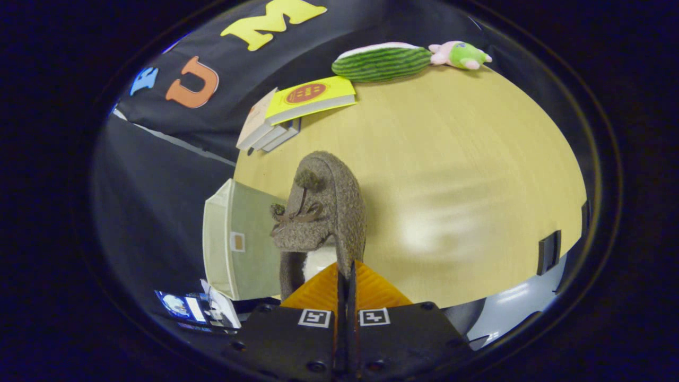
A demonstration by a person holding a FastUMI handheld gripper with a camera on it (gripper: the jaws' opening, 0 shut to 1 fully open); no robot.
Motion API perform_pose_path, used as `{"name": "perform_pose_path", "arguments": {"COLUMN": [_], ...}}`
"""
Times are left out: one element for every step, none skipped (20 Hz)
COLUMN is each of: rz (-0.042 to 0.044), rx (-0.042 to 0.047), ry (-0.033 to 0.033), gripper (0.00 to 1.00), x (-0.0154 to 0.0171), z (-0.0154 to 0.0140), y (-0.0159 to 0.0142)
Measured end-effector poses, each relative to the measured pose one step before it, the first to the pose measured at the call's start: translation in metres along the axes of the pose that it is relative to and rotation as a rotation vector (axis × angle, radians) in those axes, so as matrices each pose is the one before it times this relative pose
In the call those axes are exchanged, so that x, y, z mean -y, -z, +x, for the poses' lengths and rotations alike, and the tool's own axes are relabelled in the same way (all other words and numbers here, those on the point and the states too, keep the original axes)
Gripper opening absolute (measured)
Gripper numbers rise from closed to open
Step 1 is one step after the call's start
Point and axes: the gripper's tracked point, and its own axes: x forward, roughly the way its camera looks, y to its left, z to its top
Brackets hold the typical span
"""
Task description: Open the storage box then place both shoes into the box .Put the left shoe in first, then the right shoe, with the right side of both shoes facing outward in a uniform manner.
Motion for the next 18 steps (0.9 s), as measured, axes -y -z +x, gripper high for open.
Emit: {"name": "perform_pose_path", "arguments": {"rz": [-0.01095, -0.00687, -0.00768, -0.00842, -0.00579, -0.00878, -0.01629, -0.02333, -0.01328, -0.00873, -0.00572, -0.00737, -0.01574, -0.01019, -0.00359, -0.00235, 0.01054, 0.03352], "rx": [0.01022, 0.01115, 0.01126, 0.01338, 0.01334, 0.01096, 0.01605, 0.00926, 0.00633, -0.00260, -0.00486, -0.00683, -0.01387, -0.01550, -0.00617, -0.00613, 0.00014, 0.01957], "ry": [-0.01205, -0.01121, -0.00568, -0.00463, -0.00119, 0.00614, 0.00467, 0.00291, -0.00257, -0.01009, -0.01144, -0.00620, -0.00301, 0.00092, 0.00344, 0.00611, 0.00120, -0.00004], "gripper": [0.06, 0.06, 0.06, 0.06, 0.06, 0.06, 0.06, 0.06, 0.06, 0.06, 0.06, 0.06, 0.06, 0.06, 0.06, 0.06, 0.06, 0.06], "x": [-0.01688, -0.01833, -0.01672, -0.01735, -0.01749, -0.01669, -0.01684, -0.01749, -0.01712, -0.01782, -0.01643, -0.01323, -0.01000, -0.00776, -0.00780, -0.00593, -0.00460, -0.00364], "z": [-0.00432, -0.00545, -0.00349, -0.00303, -0.00195, -0.00225, 0.00007, 0.00226, 0.00297, 0.00462, 0.00624, 0.00745, 0.00784, 0.00633, 0.00938, 0.00990, 0.00914, 0.00866], "y": [-0.00182, 0.00028, -0.00144, -0.00166, -0.00088, -0.00007, -0.00132, 0.00103, 0.00159, 0.00541, 0.00396, 0.00431, 0.00609, 0.00733, 0.00470, 0.00511, 0.00414, 0.00086]}}
